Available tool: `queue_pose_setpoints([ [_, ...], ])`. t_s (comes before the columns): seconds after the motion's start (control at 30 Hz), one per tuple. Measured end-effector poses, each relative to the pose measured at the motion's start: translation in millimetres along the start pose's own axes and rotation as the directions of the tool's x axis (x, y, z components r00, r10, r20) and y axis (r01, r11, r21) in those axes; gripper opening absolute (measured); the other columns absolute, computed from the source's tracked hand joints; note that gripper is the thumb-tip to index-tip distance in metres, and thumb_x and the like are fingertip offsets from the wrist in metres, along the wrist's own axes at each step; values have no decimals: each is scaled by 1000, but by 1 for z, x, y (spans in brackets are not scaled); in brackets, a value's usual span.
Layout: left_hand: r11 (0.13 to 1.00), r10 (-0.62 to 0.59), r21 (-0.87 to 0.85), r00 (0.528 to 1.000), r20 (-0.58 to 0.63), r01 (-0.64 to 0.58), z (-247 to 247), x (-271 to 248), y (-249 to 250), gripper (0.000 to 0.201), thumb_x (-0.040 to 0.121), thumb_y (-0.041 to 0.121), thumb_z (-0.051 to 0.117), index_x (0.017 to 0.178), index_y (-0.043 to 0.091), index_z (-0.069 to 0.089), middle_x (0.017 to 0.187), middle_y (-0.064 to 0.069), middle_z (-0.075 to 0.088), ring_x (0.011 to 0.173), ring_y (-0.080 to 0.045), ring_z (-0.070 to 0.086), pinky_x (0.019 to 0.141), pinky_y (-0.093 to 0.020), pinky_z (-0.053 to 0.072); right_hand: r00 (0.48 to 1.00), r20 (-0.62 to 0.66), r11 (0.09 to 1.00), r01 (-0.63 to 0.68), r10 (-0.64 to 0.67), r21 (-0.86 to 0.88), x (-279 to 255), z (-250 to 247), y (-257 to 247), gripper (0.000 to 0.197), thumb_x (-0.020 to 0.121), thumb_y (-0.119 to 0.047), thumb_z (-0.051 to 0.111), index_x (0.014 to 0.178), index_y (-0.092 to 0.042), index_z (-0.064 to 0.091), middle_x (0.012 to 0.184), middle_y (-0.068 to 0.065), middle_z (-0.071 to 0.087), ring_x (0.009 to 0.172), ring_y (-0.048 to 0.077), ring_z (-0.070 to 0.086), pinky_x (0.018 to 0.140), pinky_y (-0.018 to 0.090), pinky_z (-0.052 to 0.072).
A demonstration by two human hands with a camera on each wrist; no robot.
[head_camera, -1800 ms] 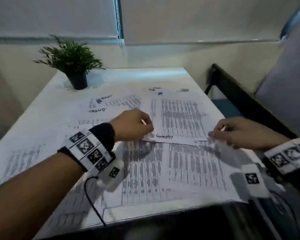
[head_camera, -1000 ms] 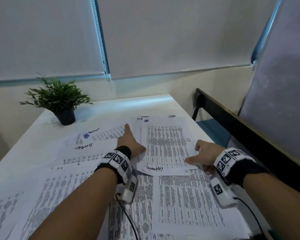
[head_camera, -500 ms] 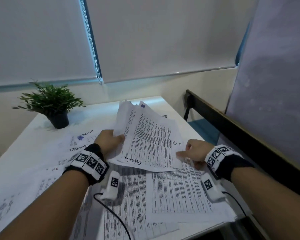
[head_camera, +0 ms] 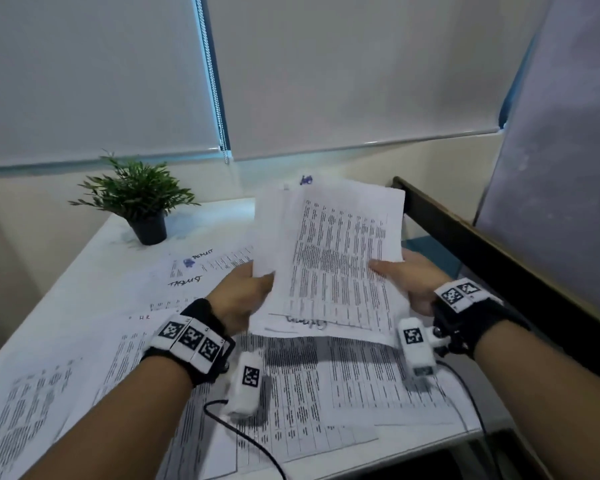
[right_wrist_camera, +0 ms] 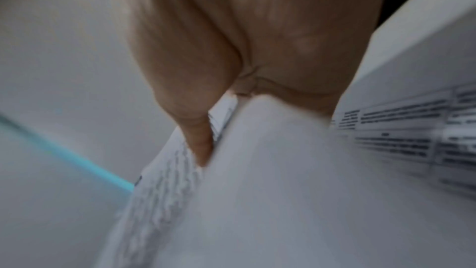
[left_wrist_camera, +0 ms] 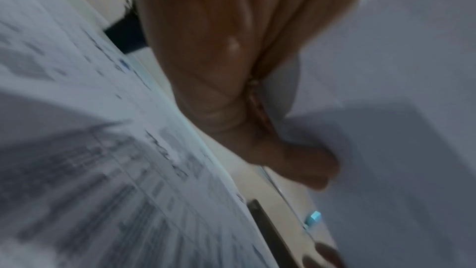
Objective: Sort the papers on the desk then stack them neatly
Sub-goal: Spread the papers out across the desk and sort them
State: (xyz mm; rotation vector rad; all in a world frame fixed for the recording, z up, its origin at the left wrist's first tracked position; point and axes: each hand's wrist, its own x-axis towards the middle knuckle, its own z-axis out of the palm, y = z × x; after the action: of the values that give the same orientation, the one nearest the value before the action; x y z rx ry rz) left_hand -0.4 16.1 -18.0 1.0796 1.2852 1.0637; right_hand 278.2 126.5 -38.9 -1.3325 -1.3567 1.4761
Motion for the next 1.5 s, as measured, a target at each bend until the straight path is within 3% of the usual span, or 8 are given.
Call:
queue_pose_setpoints([
  [0.13,977,-183,147,963,196,156,18,-3,-3,35,104,32,56,119,2,66,112,-20,76,95,-37,77,84,-46,62,999,-30,988,26,-31,-153,-9,-39,11,39,88,0,73,124,-13,70,125,10,75,114,32,71,105,54,51],
  [0.4,729,-52,656,972,-230,195,-52,-25,4,21,98,29,66,92,11,74,88,-9,79,67,-19,72,56,-27,56,985,-140,602,-175,105,-779,-40,-90,19,14,89,-18,80,95,-21,67,109,5,72,101,26,65,89,35,48],
  [0.57,503,-96,770,911,-401,392,-127,-76,1,25,96,38,66,94,13,73,89,-7,75,69,-22,64,58,-25,49,943,-265,266,-208,-202,-941,-56,-36,-17,61,83,-51,74,127,-11,57,121,21,58,107,41,60,87,44,54],
  [0.7,220,-150,780,811,-566,585,-168,-118,-21,39,93,46,62,99,9,72,104,-12,74,87,-26,67,72,-30,53,983,82,355,137,-166,-925,-80,58,-46,52,88,-51,72,127,-20,60,110,5,62,97,25,63,83,35,50],
  [0.93,224,-203,675,711,-673,703,-195,-150,-48,50,79,58,59,102,14,65,104,-6,69,94,-26,66,78,-29,51,878,457,349,389,139,-853,-92,220,-22,69,87,-65,66,135,-17,54,137,3,56,116,22,58,92,34,50],
  [1.3,328,-175,688,758,-629,647,-166,-144,-55,65,87,37,71,141,10,45,132,-12,59,115,-31,62,92,-37,55,943,328,568,236,64,-789,-97,280,-5,93,81,-13,81,155,-12,24,138,12,60,100,24,67,83,38,61],
  [1.4,361,-175,685,767,-617,633,-174,-145,-51,74,90,37,70,151,12,38,144,-11,54,125,-30,58,95,-34,52,968,251,707,168,14,-686,-90,278,1,86,82,-1,73,155,-13,28,112,5,60,78,13,63,58,27,53],
  [1.5,339,-167,681,754,-635,649,-193,-151,-47,63,96,42,60,149,10,46,151,-10,53,131,-28,55,96,-32,48,980,197,753,118,16,-647,-77,265,-5,57,81,-7,80,134,-2,59,120,18,66,98,29,70,74,33,54],
])
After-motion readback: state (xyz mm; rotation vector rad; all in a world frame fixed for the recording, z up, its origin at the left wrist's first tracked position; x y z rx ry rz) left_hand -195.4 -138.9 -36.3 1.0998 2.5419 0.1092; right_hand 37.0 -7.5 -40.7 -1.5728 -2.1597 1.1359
